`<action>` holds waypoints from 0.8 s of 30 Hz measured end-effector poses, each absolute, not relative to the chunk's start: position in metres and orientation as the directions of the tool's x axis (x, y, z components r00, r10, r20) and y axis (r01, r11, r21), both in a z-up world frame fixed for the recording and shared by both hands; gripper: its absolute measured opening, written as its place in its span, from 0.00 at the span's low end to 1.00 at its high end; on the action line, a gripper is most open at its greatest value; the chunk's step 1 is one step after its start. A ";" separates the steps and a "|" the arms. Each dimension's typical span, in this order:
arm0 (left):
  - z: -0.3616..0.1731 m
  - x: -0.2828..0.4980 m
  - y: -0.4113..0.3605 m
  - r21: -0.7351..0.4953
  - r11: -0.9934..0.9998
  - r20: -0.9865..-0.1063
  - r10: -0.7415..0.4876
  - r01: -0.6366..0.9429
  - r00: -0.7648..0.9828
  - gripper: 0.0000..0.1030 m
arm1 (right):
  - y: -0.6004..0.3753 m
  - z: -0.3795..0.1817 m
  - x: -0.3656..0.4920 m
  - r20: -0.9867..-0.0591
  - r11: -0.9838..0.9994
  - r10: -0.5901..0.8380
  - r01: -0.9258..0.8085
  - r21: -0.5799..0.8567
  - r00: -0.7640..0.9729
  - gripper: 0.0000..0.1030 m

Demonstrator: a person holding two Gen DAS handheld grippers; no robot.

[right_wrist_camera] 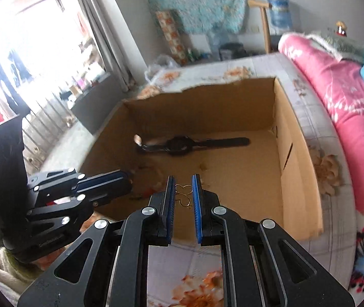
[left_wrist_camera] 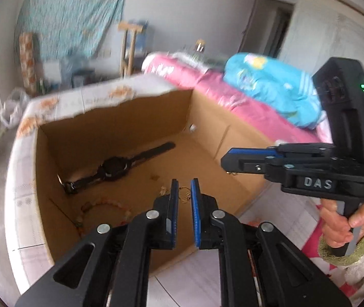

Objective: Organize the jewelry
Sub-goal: 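Carry both grippers over the box and open them to drop the charms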

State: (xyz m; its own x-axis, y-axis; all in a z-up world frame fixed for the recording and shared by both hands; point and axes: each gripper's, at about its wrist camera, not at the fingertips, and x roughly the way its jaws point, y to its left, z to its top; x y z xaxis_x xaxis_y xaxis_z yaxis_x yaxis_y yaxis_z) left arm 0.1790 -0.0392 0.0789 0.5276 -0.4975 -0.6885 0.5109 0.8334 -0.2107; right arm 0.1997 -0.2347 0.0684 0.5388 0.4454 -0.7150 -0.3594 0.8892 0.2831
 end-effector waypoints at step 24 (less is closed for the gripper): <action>0.055 0.207 -0.030 -0.331 0.854 -0.737 -0.499 0.401 0.455 0.25 | -0.291 0.084 0.208 -0.663 0.920 0.391 -0.253 0.300 0.638 0.27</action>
State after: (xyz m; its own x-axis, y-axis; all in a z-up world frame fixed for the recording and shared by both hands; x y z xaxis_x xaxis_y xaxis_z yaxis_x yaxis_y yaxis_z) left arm 0.2066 -0.0305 0.0554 0.4555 -0.4991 -0.7372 0.4006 0.8544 -0.3309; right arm 0.2083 -0.2908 0.0836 0.6382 0.3914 -0.6630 -0.2528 0.9199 0.2998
